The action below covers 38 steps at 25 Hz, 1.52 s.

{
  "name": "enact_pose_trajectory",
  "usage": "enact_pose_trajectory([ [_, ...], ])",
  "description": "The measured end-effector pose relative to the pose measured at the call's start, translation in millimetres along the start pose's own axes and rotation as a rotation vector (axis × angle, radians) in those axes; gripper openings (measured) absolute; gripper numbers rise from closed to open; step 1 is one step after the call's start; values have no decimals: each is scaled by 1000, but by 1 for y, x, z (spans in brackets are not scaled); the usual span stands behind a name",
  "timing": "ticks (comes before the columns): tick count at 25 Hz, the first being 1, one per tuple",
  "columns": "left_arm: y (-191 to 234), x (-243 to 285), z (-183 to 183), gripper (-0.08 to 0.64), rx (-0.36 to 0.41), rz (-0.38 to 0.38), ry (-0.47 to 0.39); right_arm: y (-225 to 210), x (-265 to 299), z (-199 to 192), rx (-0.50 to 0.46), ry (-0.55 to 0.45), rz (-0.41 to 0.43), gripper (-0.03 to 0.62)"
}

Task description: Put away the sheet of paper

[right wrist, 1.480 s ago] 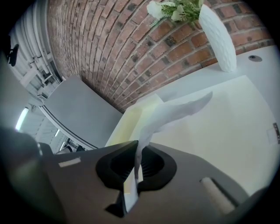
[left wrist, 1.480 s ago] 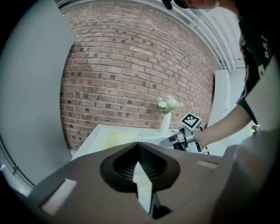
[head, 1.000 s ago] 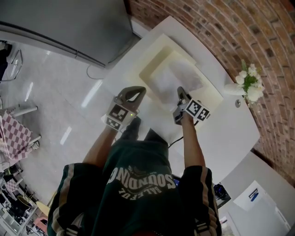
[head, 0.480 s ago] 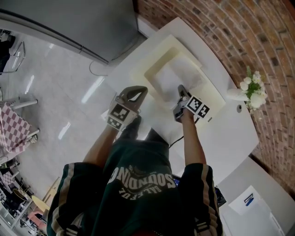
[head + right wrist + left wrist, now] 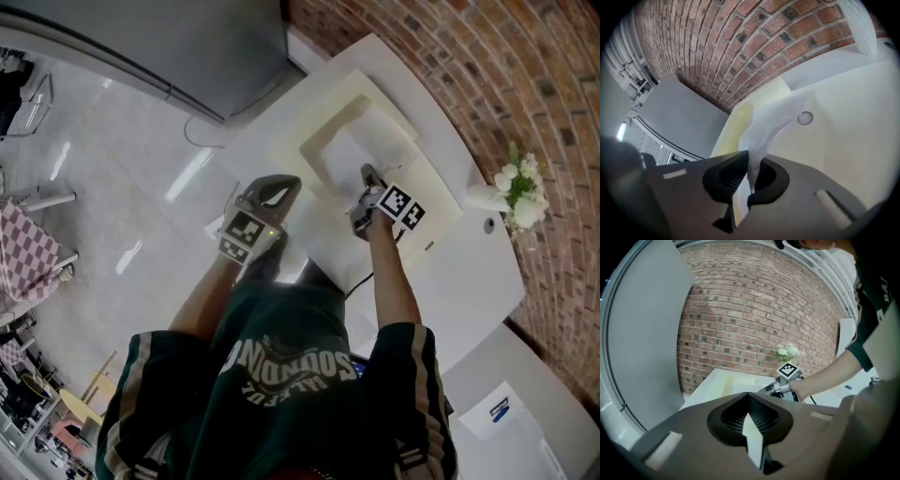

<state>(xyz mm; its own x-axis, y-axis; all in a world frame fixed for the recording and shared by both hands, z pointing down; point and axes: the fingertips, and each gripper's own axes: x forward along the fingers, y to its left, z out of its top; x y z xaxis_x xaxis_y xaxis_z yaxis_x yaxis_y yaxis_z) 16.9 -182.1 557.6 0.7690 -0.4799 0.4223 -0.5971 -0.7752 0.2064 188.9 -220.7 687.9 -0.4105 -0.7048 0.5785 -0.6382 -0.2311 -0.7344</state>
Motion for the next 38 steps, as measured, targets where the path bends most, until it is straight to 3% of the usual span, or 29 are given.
enact_pose_trajectory([
  [17,10,-13,-6,11,-26,31,-2,8,38,-7,38,91,-32,31],
  [25,8,-15,-7,11,-28,21,-2,3,34,-11,-138,197,-120,158],
  [30,1,-12,-4,11,-23,-3,-8,-5,23,-16,-131,250,-136,187],
  [38,-10,-7,5,11,0,-42,-21,-18,-5,-10,-104,196,-189,190],
])
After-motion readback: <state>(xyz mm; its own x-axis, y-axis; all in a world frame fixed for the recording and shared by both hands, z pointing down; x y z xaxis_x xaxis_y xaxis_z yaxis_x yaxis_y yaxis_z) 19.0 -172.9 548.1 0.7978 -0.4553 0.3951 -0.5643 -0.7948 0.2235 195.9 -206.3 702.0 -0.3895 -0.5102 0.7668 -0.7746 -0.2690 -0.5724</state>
